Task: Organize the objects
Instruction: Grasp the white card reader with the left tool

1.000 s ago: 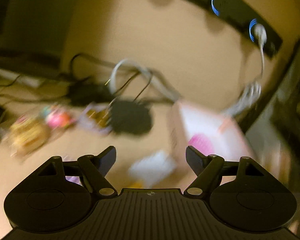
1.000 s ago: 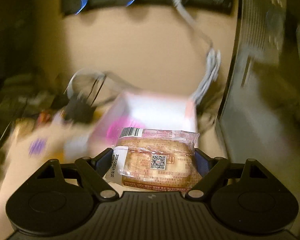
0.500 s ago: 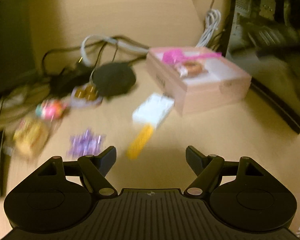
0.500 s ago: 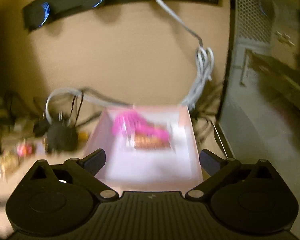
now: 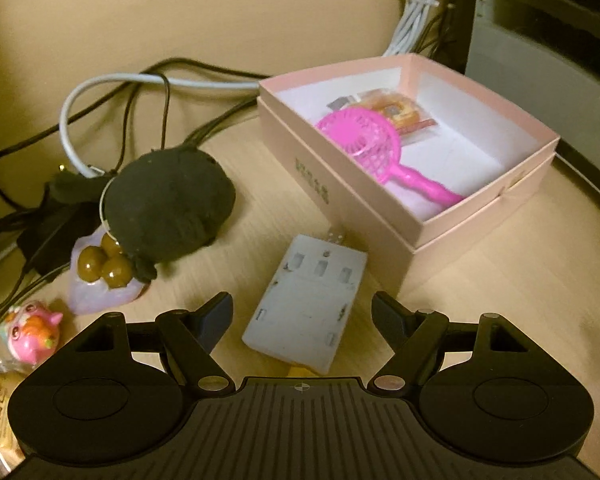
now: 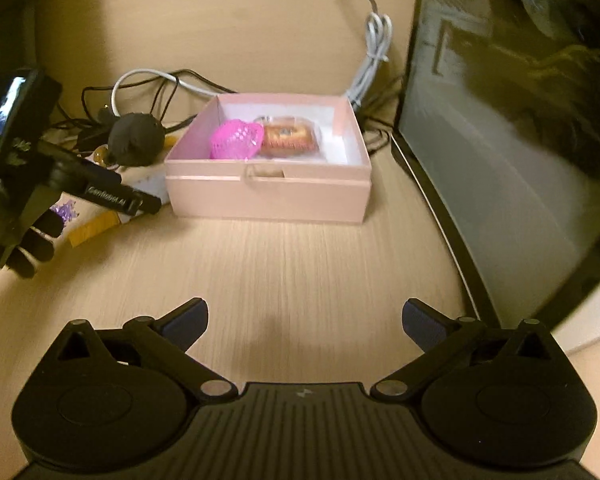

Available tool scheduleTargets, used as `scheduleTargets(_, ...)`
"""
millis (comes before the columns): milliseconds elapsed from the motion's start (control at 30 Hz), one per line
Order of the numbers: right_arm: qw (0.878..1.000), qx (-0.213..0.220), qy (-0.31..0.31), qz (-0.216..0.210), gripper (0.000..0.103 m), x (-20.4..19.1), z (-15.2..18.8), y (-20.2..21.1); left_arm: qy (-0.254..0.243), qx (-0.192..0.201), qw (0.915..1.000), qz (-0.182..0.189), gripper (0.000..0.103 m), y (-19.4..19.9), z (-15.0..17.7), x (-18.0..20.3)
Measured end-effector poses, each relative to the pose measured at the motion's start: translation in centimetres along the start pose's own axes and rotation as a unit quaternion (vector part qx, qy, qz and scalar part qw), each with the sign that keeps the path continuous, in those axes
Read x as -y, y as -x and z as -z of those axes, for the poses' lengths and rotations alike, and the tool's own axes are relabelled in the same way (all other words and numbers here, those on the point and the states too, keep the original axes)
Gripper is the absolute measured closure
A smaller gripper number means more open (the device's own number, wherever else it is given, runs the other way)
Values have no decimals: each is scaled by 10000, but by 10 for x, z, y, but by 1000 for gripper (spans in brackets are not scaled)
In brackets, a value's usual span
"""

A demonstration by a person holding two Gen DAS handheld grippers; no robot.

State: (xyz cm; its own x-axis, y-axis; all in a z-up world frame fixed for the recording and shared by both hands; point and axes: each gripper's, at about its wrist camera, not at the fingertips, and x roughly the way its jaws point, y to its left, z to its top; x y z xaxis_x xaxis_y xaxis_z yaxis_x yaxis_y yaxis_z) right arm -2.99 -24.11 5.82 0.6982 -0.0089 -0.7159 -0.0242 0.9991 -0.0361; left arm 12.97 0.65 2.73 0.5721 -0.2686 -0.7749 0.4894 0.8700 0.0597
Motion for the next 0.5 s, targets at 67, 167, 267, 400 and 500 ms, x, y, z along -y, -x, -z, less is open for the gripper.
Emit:
scheduleTargets(67,10000,-31,-27,-21,0,-1,5,3,73,-17,9999,71,27,-4,2,-2)
scheduleTargets(167,9999,-87,21,-62,0,-5,9,3,112,43,9999,76,47,-3,6,0)
scheduleTargets(267,9998,-129,109,-144,0,-12,11,-1,337,3,9994,85,49,2,10,1)
scheduleTargets(400,9987,-169,327,-344,0,-28,13,-9,762,211,9969,-26,50,26,21,-5)
scheduleTargets(500,9966,-194,569,-564,0,-46,14,-18,1144,457,9923,-87,50,53,30,-13)
